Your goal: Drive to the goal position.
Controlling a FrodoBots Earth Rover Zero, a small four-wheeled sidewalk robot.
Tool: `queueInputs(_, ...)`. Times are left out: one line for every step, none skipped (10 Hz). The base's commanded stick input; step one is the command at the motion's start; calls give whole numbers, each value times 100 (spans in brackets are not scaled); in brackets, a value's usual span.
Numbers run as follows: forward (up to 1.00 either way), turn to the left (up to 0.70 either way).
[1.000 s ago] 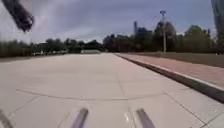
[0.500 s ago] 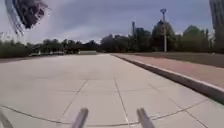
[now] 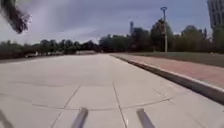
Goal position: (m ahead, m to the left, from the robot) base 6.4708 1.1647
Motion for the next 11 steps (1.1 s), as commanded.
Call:
queueInputs(100, 0)
queueInputs(100, 0)
queueInputs(100, 0)
queueInputs(100, 0)
queueInputs(100, 0)
queueInputs(100, 0)
queueInputs(100, 0)
queueInputs(100, 0)
queueInputs(100, 0)
queueInputs(100, 0)
queueInputs(100, 0)
